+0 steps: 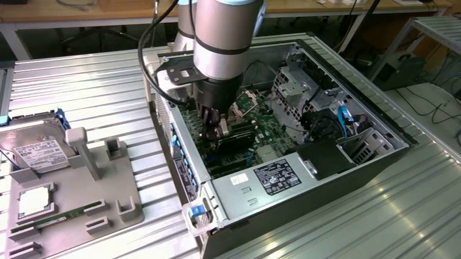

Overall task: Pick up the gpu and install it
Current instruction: 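Press down on the gpu until it lock into place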

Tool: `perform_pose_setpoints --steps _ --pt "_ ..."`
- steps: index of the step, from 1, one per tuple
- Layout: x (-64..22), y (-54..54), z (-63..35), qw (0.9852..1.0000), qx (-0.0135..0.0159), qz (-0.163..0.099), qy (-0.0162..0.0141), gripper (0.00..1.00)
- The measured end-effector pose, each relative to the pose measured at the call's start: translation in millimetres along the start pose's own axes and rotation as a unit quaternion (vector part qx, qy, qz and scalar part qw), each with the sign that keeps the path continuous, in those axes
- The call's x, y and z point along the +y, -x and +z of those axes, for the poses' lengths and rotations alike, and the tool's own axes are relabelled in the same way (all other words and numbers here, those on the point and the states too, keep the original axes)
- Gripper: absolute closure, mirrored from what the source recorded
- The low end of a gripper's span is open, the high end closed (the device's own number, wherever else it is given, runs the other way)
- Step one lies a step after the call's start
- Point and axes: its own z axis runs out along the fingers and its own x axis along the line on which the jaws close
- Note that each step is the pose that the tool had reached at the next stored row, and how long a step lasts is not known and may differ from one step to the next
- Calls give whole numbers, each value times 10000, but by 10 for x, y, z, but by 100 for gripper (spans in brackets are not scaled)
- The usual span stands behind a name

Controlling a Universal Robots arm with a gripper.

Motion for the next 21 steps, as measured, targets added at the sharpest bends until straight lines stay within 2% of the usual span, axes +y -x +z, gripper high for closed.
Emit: perform_pose_setpoints --steps 7,8,10,13,15,16,18,21 --pt "36 15 24 10000 -1 0 4 89" --pt "37 15 30 10000 -1 -1 11 89" --pt "38 15 51 10000 1 0 48 89" --pt "38 15 57 9998 8 2 186 89" --pt "36 17 58 9995 16 3 308 89" --pt "36 19 59 9994 21 3 349 89" --pt "34 27 63 9991 32 4 412 89" --pt "31 41 77 9986 50 5 530 89"
